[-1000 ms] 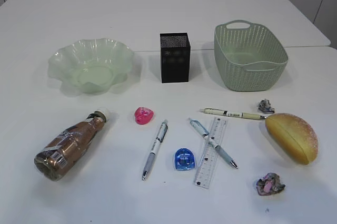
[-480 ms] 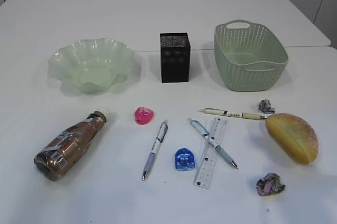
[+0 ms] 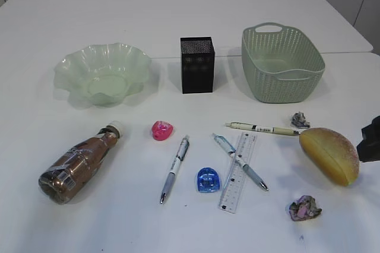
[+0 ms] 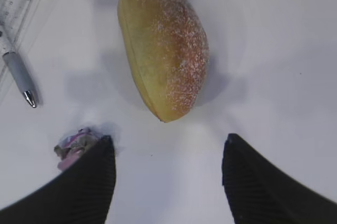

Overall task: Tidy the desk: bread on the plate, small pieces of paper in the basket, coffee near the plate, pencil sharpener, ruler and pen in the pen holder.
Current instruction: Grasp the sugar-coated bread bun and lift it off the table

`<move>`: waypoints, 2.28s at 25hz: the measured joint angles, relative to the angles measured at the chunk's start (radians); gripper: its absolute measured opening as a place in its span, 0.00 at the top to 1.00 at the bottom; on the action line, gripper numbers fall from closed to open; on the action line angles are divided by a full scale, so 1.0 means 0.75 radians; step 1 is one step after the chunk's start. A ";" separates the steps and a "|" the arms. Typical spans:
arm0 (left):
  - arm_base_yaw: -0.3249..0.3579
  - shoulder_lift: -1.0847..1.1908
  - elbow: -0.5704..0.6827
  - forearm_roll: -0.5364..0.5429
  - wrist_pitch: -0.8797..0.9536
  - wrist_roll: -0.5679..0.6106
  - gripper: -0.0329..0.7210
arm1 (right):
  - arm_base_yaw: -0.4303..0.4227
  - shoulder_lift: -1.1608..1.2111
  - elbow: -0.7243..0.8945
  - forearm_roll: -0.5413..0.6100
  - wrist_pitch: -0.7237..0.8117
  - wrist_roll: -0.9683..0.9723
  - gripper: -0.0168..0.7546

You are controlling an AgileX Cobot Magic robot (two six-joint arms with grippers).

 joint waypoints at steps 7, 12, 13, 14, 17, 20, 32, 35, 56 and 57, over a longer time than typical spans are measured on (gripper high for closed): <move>0.000 0.016 -0.003 0.008 -0.003 0.000 0.39 | 0.000 0.191 -0.035 -0.015 -0.075 -0.030 0.33; 0.000 0.016 -0.003 0.015 -0.007 0.000 0.39 | 0.000 0.289 -0.069 -0.015 -0.097 -0.059 0.33; 0.000 0.016 -0.003 0.016 -0.012 0.000 0.39 | 0.000 0.315 -0.079 -0.015 -0.105 -0.064 0.33; 0.000 0.016 -0.003 0.016 -0.015 0.000 0.39 | 0.000 0.325 -0.084 -0.015 -0.108 -0.067 0.32; 0.000 0.016 -0.003 0.018 -0.018 0.000 0.39 | 0.000 0.360 -0.092 -0.012 -0.120 -0.070 0.30; 0.000 0.016 -0.003 0.018 -0.018 0.000 0.39 | 0.000 0.409 -0.092 -0.008 -0.137 -0.073 0.25; 0.000 0.016 -0.003 0.018 -0.023 0.000 0.39 | 0.000 0.498 -0.103 0.026 -0.201 -0.076 0.24; 0.000 0.016 -0.003 0.018 -0.023 0.000 0.39 | 0.000 0.511 -0.103 0.031 -0.227 -0.076 0.24; 0.000 0.016 -0.003 0.018 -0.023 0.000 0.39 | 0.000 0.582 -0.103 0.049 -0.261 -0.076 0.60; 0.000 0.016 -0.003 0.018 -0.023 0.000 0.39 | 0.000 0.582 -0.103 0.049 -0.257 -0.076 0.60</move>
